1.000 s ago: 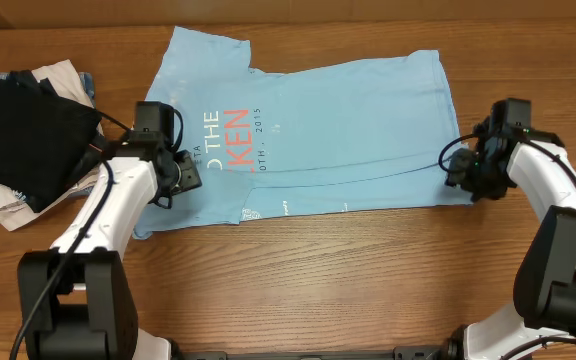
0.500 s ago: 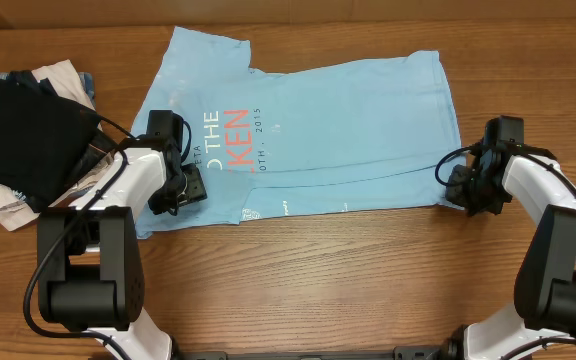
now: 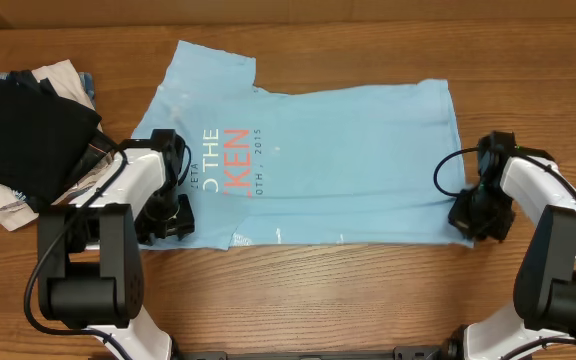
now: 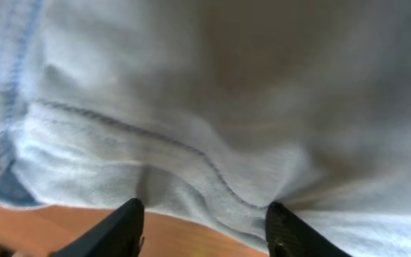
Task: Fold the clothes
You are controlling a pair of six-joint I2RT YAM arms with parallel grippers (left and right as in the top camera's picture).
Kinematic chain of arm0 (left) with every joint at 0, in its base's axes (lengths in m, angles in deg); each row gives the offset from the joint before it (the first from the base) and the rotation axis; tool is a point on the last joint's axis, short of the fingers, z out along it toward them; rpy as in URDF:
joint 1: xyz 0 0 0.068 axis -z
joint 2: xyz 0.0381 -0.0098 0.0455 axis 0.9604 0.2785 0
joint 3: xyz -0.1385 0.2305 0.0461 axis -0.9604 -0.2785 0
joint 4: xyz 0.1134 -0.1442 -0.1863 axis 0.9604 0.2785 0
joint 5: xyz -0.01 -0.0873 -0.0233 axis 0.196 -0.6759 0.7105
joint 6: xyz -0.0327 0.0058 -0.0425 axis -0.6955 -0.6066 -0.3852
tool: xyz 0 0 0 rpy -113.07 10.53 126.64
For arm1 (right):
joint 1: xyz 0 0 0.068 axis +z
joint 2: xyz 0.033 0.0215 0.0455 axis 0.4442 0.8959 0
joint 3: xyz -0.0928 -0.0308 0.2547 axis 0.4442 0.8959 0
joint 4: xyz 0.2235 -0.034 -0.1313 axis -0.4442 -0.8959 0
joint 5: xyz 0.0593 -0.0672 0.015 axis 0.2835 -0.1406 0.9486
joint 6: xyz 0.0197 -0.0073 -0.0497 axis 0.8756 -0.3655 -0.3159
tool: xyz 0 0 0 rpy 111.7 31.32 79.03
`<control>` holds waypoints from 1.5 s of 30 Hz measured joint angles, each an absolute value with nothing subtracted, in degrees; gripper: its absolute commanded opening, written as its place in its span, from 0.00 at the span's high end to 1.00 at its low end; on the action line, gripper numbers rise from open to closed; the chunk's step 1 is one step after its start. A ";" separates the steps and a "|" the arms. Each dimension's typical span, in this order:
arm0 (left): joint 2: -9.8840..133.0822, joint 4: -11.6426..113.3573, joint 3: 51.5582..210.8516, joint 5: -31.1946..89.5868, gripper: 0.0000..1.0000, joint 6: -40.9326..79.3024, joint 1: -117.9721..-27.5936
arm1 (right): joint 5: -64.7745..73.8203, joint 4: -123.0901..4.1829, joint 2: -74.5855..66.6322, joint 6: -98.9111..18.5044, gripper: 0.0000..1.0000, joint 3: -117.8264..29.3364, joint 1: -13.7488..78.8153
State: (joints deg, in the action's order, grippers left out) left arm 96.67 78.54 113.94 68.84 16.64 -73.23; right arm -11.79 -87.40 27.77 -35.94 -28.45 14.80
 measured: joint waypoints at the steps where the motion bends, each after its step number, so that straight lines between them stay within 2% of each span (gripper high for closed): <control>1: 96.80 79.17 113.92 69.59 0.47 16.62 -73.47 | -12.12 -88.23 27.79 -35.22 0.96 -28.23 14.80; 14: 96.54 79.39 113.28 72.91 0.45 16.62 -73.54 | -13.43 -88.99 26.48 -32.42 0.96 -26.09 14.80; 18: 92.30 76.07 113.28 72.10 0.39 16.81 -73.43 | -13.85 -88.64 22.20 -32.23 0.88 -26.42 14.80; 21: 87.36 74.54 113.30 70.75 0.33 17.12 -73.43 | -14.46 -88.71 17.28 -32.51 0.75 -28.19 14.77; 23: 83.51 73.58 113.33 68.63 0.32 17.60 -73.43 | -14.70 -88.14 14.85 -32.84 0.70 -29.52 14.77; 30: 81.52 71.74 113.35 59.34 0.34 20.42 -72.60 | -12.86 -86.24 12.43 -33.73 0.70 -30.88 14.77; 38: 81.52 65.29 113.35 54.68 0.32 27.46 -62.70 | -3.38 -82.44 12.43 -40.29 0.69 -30.88 15.91; 45: 81.59 62.12 113.35 53.94 0.39 35.46 -53.34 | -1.54 -82.35 12.43 -41.47 0.69 -30.88 16.28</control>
State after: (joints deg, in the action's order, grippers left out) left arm 81.59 62.12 113.35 53.94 35.46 -53.34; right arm -1.54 -82.35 12.43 -41.47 -30.88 16.28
